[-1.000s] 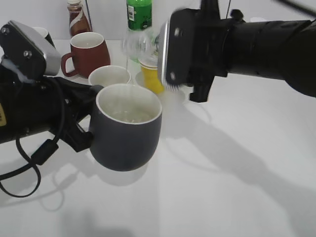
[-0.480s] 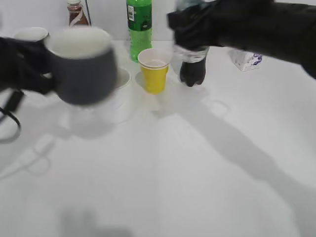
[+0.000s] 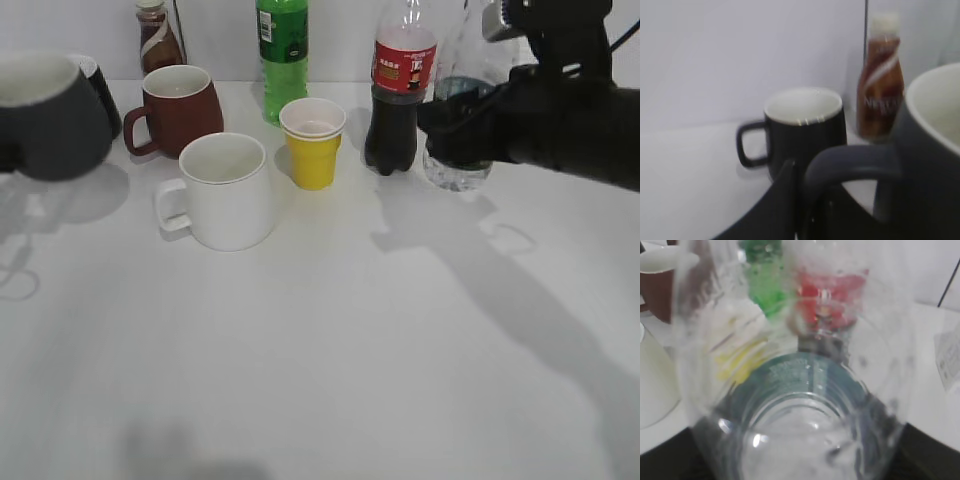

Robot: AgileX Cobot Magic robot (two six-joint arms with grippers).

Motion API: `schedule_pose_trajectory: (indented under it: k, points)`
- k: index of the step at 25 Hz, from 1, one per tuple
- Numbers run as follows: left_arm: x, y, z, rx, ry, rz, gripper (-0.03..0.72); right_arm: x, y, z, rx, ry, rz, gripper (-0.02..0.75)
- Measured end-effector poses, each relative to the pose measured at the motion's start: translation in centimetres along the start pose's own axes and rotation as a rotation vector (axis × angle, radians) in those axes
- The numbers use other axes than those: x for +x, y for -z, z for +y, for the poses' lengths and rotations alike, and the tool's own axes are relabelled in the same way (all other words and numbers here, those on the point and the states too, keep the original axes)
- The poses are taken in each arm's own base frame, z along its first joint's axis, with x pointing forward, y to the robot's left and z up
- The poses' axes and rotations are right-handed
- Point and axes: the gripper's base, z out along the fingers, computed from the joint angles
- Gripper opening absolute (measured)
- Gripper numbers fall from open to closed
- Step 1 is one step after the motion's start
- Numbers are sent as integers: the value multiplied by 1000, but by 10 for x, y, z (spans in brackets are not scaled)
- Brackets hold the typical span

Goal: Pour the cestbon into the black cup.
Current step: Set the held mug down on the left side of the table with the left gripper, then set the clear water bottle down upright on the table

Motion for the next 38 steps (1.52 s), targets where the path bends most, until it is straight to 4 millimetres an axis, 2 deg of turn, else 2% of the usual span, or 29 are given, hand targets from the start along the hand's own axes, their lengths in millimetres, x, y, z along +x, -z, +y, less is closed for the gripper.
schedule_pose_trajectory:
  k: [5,9,16,18,24,30,34,38]
  points:
    - [42,-9,-4,35,5,89,43,4,1,0,-1,-13,3,443]
    - [60,-11,-5,42,13,144,43,3,1,0,-2,-15,-4,443]
    - [65,-4,-6,39,28,140,48,3,1,0,-2,-29,-8,443]
    - [68,2,-7,39,39,144,82,3,1,0,-2,-34,-9,443]
    - [71,13,-8,31,57,149,293,3,1,0,-2,-39,-9,443]
    - [70,38,-12,36,66,183,330,6,-1,0,-3,-41,-4,443]
    - [61,50,-13,34,60,180,331,21,-8,0,-13,-47,-40,443]
    - [52,57,-14,37,54,155,331,53,-12,-1,-14,-57,2,443]
